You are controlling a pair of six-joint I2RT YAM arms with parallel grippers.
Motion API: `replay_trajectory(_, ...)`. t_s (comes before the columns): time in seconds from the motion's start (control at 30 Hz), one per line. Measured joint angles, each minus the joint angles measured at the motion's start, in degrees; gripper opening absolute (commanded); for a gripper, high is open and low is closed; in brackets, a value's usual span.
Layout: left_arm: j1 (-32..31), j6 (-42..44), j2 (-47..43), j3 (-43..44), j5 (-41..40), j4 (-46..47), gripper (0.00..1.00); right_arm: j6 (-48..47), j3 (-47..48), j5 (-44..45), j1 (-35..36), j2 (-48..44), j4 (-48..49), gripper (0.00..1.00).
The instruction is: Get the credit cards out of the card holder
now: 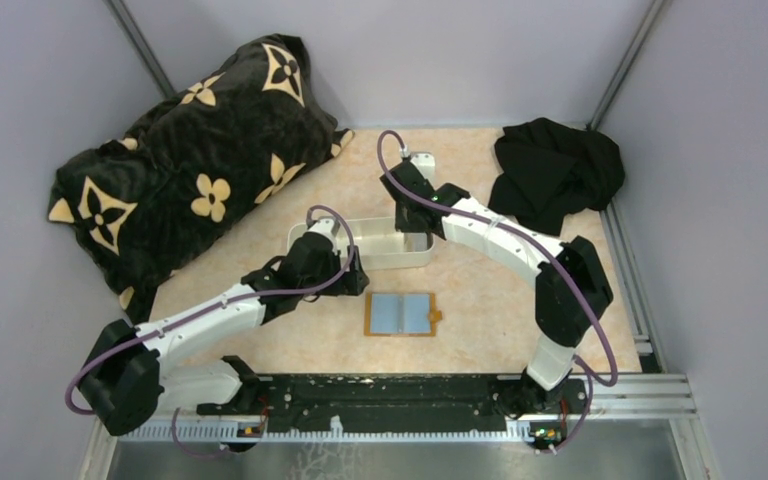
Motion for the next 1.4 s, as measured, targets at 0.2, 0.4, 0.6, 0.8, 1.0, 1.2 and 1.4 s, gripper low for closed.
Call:
replay_trajectory(0.2, 0.8, 0.0, 0.0, -0.8, 0.9, 0.0, 0.94, 0.0, 0.0, 0.2, 0.0, 0.5, -0.9, 0.00)
replay_trajectory(0.4, 1.3, 0.0, 0.0, -0.9, 1.8, 0.1, 0.95, 0.0, -0.2, 0.1, 0.0, 0.7, -0.8, 0.00)
replay_trajectory(0.6, 1.6, 0.0, 0.1, -1.3, 2.7, 0.5, 0.95, 0.7, -3.1, -1.0, 0.0, 0.7, 0.0, 0.00)
replay_trajectory(0.8, 2.1, 0.0, 0.2, -1.9, 3.7, 0.6, 0.95, 1.2, -5.1, -1.1, 0.0, 0.7, 0.7, 0.00)
replay_trajectory(1.0, 2.2, 0.0, 0.2, -2.2, 4.1, 1.0, 0.95, 1.2, -5.4, -2.2, -0.1, 0.7, 1.7, 0.00)
replay_trajectory(1.2, 2.8, 0.0, 0.2, -2.9, 4.5, 1.0, 0.95, 1.2, -5.4, -2.9, -0.2, 1.8, 2.6, 0.00)
replay_trajectory(1.4, 3.3, 0.0, 0.5, -2.9, 5.0, 1.2, 0.95, 1.2, -5.4, -3.1, -0.5, 2.4, 2.8, 0.00)
